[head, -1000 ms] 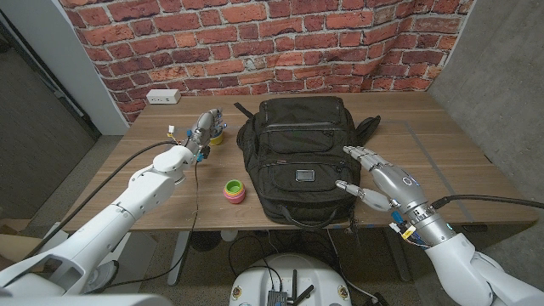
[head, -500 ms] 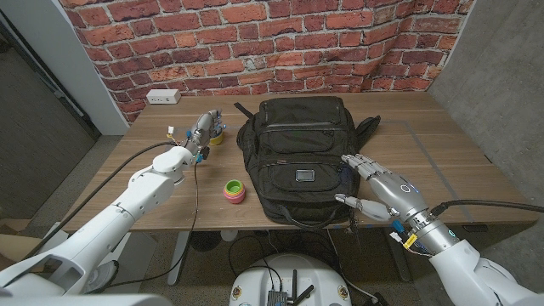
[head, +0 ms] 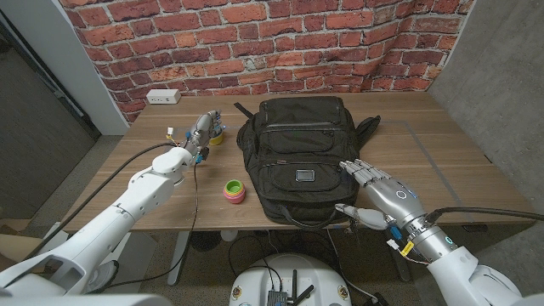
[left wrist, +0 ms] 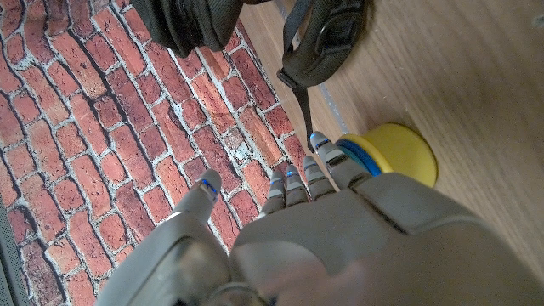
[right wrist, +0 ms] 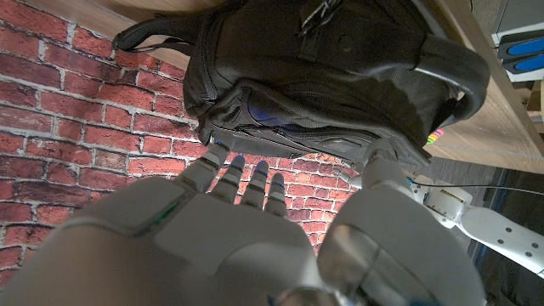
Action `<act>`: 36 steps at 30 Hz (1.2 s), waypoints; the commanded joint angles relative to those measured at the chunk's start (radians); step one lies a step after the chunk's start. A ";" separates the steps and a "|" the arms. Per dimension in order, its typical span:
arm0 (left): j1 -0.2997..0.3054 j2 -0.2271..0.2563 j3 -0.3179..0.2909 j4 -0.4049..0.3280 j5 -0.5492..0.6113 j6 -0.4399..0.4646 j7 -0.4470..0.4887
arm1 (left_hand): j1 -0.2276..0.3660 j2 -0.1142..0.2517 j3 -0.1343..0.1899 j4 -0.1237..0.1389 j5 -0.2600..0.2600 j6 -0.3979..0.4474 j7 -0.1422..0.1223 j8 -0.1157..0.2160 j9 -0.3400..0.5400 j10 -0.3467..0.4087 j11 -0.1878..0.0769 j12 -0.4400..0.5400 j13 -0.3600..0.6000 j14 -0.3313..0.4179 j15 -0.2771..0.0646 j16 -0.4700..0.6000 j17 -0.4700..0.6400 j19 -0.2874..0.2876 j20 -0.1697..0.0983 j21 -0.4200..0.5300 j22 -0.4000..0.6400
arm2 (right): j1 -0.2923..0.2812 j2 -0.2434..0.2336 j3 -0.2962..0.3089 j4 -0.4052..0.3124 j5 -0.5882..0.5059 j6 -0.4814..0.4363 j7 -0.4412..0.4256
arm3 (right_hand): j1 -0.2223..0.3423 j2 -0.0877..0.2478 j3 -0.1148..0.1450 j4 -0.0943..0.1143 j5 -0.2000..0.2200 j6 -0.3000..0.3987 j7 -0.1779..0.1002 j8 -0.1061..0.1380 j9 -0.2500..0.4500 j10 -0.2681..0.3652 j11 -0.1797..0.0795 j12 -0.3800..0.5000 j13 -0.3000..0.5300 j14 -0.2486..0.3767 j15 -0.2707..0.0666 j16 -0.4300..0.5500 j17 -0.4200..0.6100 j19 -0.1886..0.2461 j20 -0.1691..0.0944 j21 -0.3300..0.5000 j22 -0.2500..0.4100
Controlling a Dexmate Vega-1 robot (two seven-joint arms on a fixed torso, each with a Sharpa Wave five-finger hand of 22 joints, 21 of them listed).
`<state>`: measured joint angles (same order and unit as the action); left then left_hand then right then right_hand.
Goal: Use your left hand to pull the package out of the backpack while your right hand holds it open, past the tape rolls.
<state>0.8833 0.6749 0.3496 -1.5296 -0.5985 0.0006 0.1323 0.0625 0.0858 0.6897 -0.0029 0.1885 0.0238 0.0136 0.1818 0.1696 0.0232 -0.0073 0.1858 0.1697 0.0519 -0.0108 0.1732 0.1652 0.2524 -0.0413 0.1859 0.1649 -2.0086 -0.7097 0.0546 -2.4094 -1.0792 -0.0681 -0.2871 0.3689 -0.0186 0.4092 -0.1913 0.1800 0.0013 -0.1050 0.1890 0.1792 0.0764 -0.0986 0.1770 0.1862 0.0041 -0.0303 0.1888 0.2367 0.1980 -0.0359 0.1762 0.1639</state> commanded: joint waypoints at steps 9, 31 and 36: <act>0.015 0.002 -0.009 -0.002 -0.009 -0.008 0.004 | -0.004 0.061 0.005 -0.005 -0.002 0.012 0.003 0.002 0.005 0.013 -0.001 0.006 0.005 0.013 0.003 0.005 0.006 0.010 -0.032 0.006 0.004 | 0.040 -0.032 -0.136 0.018 -0.215 -0.175 -0.038 | 0.126 -0.031 0.033 -0.001 0.009 0.016 -0.016 0.028 0.004 0.051 0.001 0.020 0.003 0.042 -0.038 0.021 -0.019 0.037 -0.008 0.016 0.002; 0.040 0.005 -0.021 -0.018 -0.015 -0.009 0.025 | -0.008 0.062 0.008 -0.004 -0.002 0.022 0.002 0.004 0.005 0.018 0.000 0.007 0.005 0.019 0.003 0.006 0.006 0.014 -0.032 0.007 0.004 | 0.136 -0.107 -0.275 0.073 -0.235 -0.316 -0.144 | 0.298 -0.027 0.052 0.021 0.001 0.223 0.003 0.106 0.006 0.194 -0.014 0.038 0.005 0.162 -0.080 0.065 -0.022 0.151 -0.064 0.029 0.003; 0.046 0.004 -0.023 -0.019 -0.016 -0.014 0.029 | -0.008 0.062 0.009 -0.004 -0.002 0.023 0.003 0.004 0.005 0.019 -0.001 0.007 0.005 0.020 0.001 0.006 0.006 0.015 -0.031 0.007 0.004 | 0.145 -0.128 -0.299 0.065 -0.246 -0.342 -0.148 | 0.308 -0.020 0.049 0.023 0.000 0.255 0.005 0.115 0.006 0.224 -0.009 0.042 0.005 0.178 -0.086 0.071 -0.019 0.167 -0.078 0.029 0.003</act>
<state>0.9169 0.6771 0.3326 -1.5421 -0.6111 -0.0083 0.1510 0.0598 0.0884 0.6926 -0.0057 0.1884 0.0384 0.0181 0.1818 0.1696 0.0322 -0.0055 0.1858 0.1697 0.0627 -0.0107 0.1732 0.1674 0.2583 -0.0359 0.1859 0.1649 -1.8981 -0.7963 -0.1846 -2.3504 -1.3157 -0.3540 -0.4020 0.6622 -0.0379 0.4572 -0.1722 0.1809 0.2393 -0.0995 0.2971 0.1791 0.2791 -0.1103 0.2110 0.1886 0.1690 -0.0372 0.2517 0.2119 0.3539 -0.0412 0.1974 0.1655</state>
